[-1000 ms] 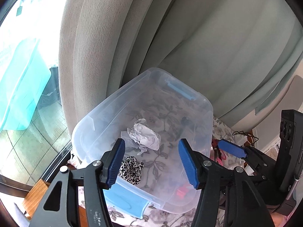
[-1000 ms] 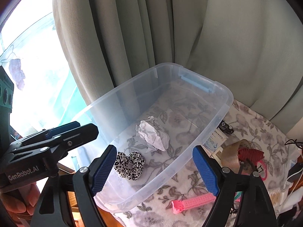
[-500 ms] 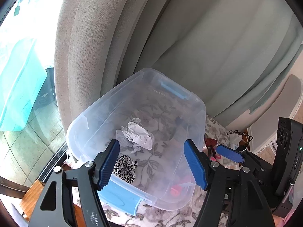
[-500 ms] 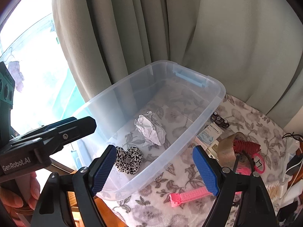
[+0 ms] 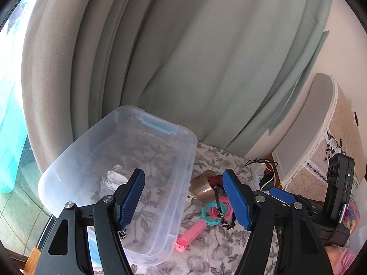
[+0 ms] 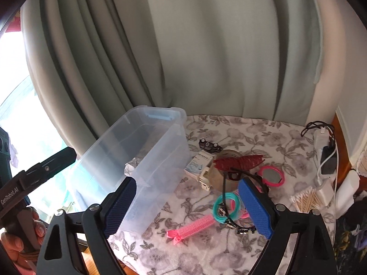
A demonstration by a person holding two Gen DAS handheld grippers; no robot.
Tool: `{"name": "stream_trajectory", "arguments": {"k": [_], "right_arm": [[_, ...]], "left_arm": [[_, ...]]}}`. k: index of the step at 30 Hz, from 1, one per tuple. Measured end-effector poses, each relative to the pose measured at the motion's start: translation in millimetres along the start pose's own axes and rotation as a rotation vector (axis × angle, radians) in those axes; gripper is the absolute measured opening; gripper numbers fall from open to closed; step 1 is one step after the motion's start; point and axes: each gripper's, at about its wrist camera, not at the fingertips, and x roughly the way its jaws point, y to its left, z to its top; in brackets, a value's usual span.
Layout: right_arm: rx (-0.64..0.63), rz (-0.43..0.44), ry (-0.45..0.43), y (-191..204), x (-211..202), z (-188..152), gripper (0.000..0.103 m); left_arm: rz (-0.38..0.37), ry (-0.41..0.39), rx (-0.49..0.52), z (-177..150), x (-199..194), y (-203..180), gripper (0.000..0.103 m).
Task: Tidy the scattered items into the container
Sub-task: 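Move both tools back toward the items on the table, then grasp the pink hair roller with the left tool while the right tool grasps the cotton swab bag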
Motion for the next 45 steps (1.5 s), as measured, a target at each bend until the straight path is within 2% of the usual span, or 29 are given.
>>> {"name": "stream_trajectory", "arguments": {"k": [5, 8, 12, 17, 22, 26, 31, 37, 45], "right_arm": [[0.099, -0.095, -0.034, -57.1, -21.7, -15.7, 0.103], [0.164, -0.145, -0.054, -88.0, -33.4, -25.3, 0.103], [0.191, -0.215, -0.063, -117.6, -42.3, -36.6, 0.103], [0.202, -0.235, -0.051, -150.0, -45.3, -52.9, 0.103], [0.207, -0.282, 0.020, -174.0, -31.1, -65.8, 0.103], [0.240, -0.274, 0.076, -186.8, -10.4, -74.9, 0.103], [0.268, -0.301, 0.130, -198.3, 21.3, -82.0, 0.103], [0.222, -0.326, 0.186, -202.9, 55.8, -82.9, 0.103], [0.166, -0.352, 0.226, -207.5, 90.6, -72.9, 0.103]], "left_arm": [[-0.101, 0.001, 0.072, -1.1, 2.8, -30.2, 0.071], [-0.138, 0.029, 0.112, -5.3, 9.9, -48.5, 0.071], [-0.137, 0.115, 0.194, -21.0, 29.6, -73.2, 0.071], [-0.143, 0.201, 0.253, -50.7, 56.0, -86.3, 0.071], [-0.071, 0.271, 0.313, -79.6, 86.6, -82.2, 0.071], [0.001, 0.335, 0.309, -96.3, 110.2, -68.6, 0.071], [0.054, 0.407, 0.316, -110.8, 133.7, -53.6, 0.071], [0.082, 0.456, 0.321, -120.8, 154.0, -41.8, 0.071], [0.069, 0.518, 0.296, -127.0, 174.2, -31.9, 0.071]]}}
